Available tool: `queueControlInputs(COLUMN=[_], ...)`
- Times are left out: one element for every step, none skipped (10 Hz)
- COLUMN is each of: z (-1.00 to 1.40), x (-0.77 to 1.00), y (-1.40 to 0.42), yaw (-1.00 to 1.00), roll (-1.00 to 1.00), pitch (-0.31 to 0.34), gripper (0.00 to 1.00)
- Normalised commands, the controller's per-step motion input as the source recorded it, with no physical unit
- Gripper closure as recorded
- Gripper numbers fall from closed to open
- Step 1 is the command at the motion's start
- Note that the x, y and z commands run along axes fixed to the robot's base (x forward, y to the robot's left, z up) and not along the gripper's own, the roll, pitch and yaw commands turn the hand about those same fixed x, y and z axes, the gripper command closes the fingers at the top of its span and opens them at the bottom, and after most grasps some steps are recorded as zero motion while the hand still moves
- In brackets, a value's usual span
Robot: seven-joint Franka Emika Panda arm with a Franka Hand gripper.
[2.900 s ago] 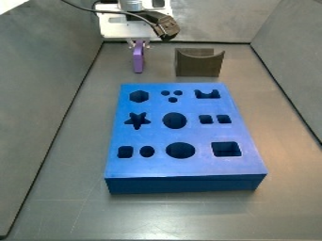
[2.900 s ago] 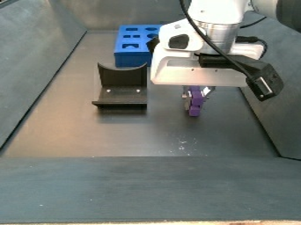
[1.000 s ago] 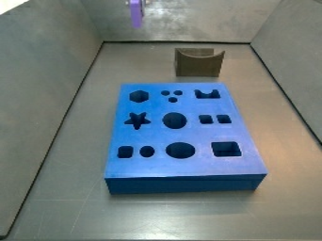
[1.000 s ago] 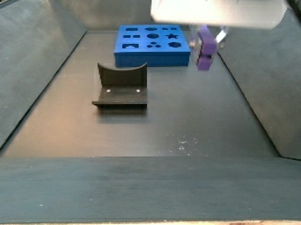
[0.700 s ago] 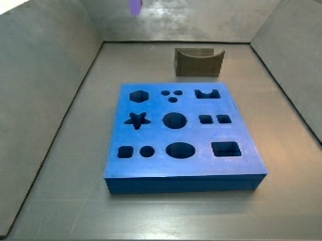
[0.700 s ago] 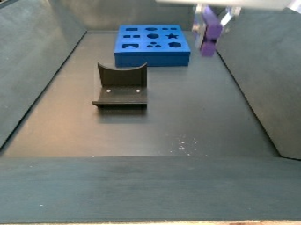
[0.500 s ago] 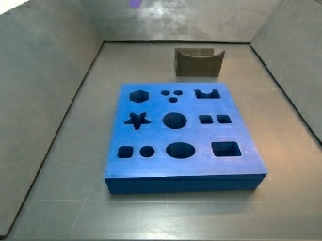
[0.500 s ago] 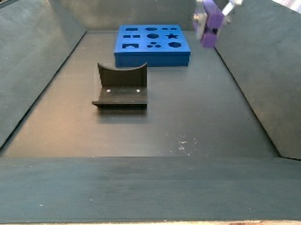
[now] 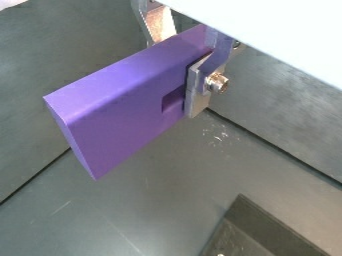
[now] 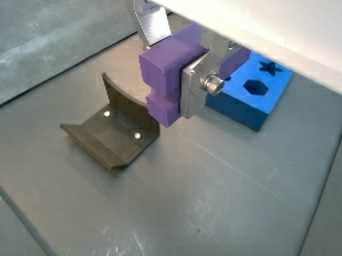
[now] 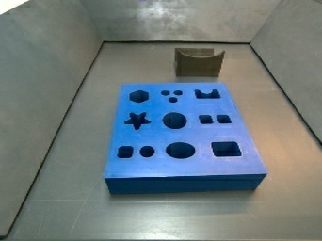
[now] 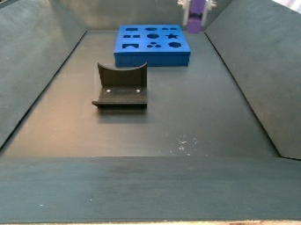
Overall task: Pick up the double-square object. Move up. Place the double-square object on the fixture. Regrasp the double-square object. Move to above the board. Insert the double-square object.
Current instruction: Place the double-square object on the fixture.
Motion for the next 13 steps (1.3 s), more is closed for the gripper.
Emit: queueControlInputs(z=[0.12,0.11,0.1,0.09,0.08,0.07,0.06,0.05,-0.37,-0.37,-0.33,-0.2,-0.16], x=[1.0,1.0,1.0,1.0,1.0,1.0,1.0,1.0,1.0,1.0,1.0,1.0,1.0], y=[-0.12,-0.11,-0.09,-0.08,-0.07,-0.06,-0.05,-0.04,0.19,0.21,0.2,0.13,0.11], yaw=[-0.06,-0.05,-0.04,-0.04,-0.03,-0.02,-0.01,-0.01,0.31,0.29,0.26,0.21,0.18], roll=[-0.17,-0.16,-0.15,-0.14,-0.13,-0.13,-0.13,-0.12,-1.0,-1.0,-1.0,-1.0,-1.0], pitch=[0.116,0.12,0.13,0.132,0.132,0.138,0.136,0.14,0.086,0.091,0.091,0.117,0.143], gripper=[1.0,1.0,1.0,1.0,1.0,1.0,1.0,1.0,1.0,1.0,1.0,1.0,1.0])
